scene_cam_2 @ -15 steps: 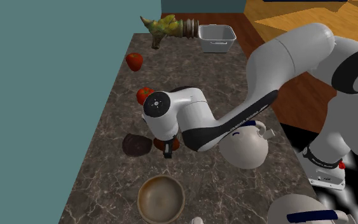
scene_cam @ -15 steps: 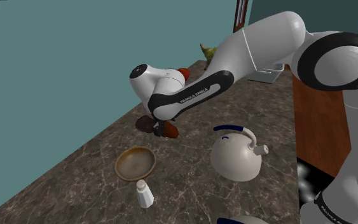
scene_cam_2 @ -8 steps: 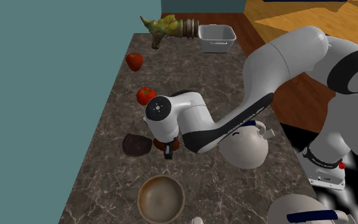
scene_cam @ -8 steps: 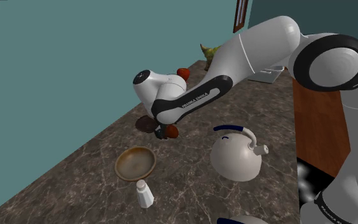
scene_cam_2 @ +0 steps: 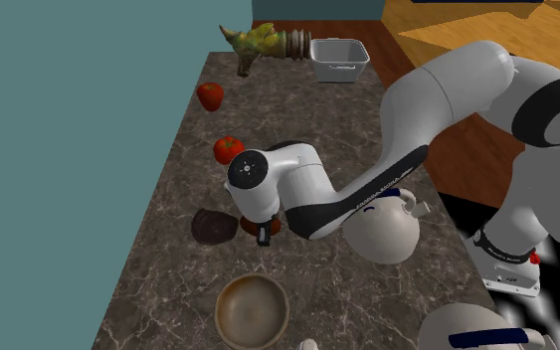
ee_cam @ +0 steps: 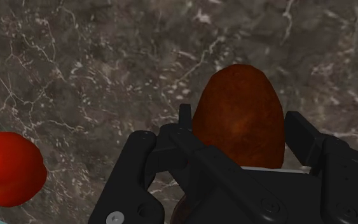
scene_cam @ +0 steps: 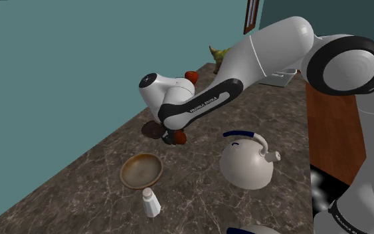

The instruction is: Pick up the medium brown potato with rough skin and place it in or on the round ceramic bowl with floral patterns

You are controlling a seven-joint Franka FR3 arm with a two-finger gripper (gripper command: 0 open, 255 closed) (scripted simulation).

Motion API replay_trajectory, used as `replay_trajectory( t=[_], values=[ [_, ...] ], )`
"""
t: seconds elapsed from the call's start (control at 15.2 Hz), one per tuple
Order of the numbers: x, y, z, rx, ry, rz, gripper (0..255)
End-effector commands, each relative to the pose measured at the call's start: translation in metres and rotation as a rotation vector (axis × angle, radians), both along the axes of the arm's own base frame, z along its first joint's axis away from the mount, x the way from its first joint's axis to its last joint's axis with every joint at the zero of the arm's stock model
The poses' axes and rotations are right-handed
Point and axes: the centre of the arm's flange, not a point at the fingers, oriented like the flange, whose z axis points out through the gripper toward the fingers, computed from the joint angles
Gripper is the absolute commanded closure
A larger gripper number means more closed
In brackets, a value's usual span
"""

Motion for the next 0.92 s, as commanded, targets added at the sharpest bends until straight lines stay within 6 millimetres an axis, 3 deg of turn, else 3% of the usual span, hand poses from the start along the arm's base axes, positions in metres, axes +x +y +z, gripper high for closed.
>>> replay_trajectory(
  t=[0.0, 0.33, 0.86],
  values=[
    [0.000, 0.000, -0.001, 0.000, 0.001, 0.000, 255],
    [0.000, 0.000, -0.001, 0.000, 0.001, 0.000, 255],
    [0.000, 0.000, 0.041, 0.000, 0.001, 0.000, 255]
  ],
)
